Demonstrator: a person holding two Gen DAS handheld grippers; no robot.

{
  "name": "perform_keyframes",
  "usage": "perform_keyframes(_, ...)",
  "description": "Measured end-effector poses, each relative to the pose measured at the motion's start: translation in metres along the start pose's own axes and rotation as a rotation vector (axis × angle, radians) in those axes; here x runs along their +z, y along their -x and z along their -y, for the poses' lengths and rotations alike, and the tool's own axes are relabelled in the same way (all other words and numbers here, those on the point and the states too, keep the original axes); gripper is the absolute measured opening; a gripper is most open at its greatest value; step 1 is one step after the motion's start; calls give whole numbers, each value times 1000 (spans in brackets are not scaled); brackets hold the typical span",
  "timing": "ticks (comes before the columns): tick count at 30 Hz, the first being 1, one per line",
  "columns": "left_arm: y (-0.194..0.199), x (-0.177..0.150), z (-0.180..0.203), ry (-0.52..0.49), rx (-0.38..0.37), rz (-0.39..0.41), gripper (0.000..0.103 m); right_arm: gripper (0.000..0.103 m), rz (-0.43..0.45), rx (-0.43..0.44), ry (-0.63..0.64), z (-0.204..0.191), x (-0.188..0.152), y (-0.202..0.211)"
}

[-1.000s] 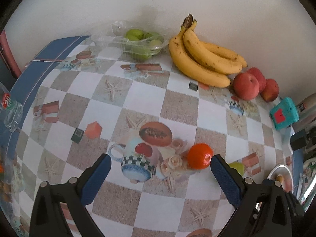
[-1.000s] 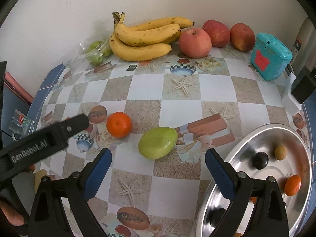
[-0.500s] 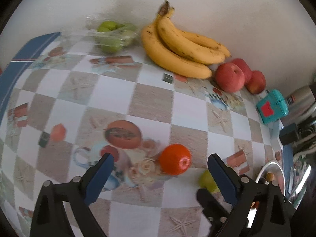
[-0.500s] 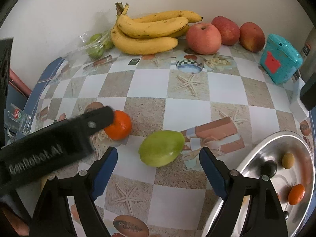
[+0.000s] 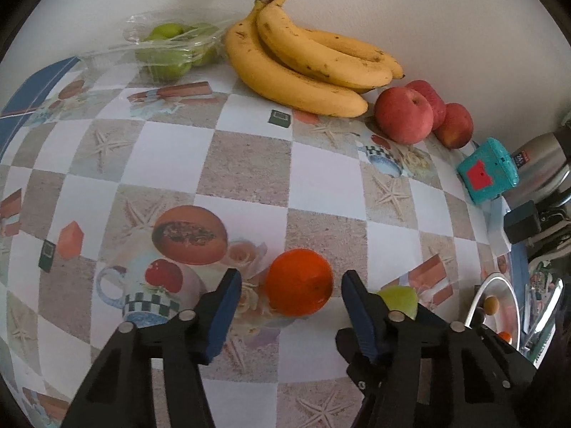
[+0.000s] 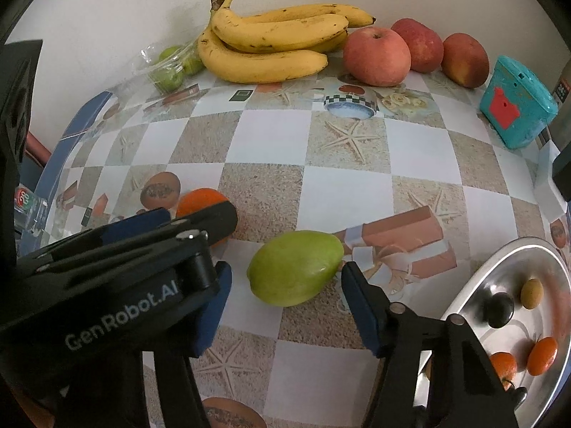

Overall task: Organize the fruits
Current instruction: 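Grasp the orange with the left gripper while the right gripper grasps the green pear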

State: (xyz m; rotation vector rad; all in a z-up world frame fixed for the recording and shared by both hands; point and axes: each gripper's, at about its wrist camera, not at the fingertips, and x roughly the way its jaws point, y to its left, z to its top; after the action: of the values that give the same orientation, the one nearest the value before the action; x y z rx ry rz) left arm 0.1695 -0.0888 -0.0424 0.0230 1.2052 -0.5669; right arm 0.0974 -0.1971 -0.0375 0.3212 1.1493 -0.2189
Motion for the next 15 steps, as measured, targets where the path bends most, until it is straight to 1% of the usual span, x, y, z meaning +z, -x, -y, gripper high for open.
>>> perform_keyframes(1, 0, 0, 0, -4, 0, 0, 52, 64, 1, 2, 1, 0, 0, 0)
perform_keyframes(3, -2, 0, 2, -9, -3, -6, 45, 61, 6, 1, 2, -1, 0, 1)
perform_keyframes(4, -3, 0, 2, -8, -7, -9, 43, 58, 10, -3, 3, -1, 0, 1)
perform_keyframes(9, -3, 0, 4, -10, -2, -9, 42, 53, 14, -5, -9, 3, 0, 2)
perform_keyframes(15, -2, 0, 2, 5, -4, -16, 42, 52, 22, 1, -14, 4, -2, 2)
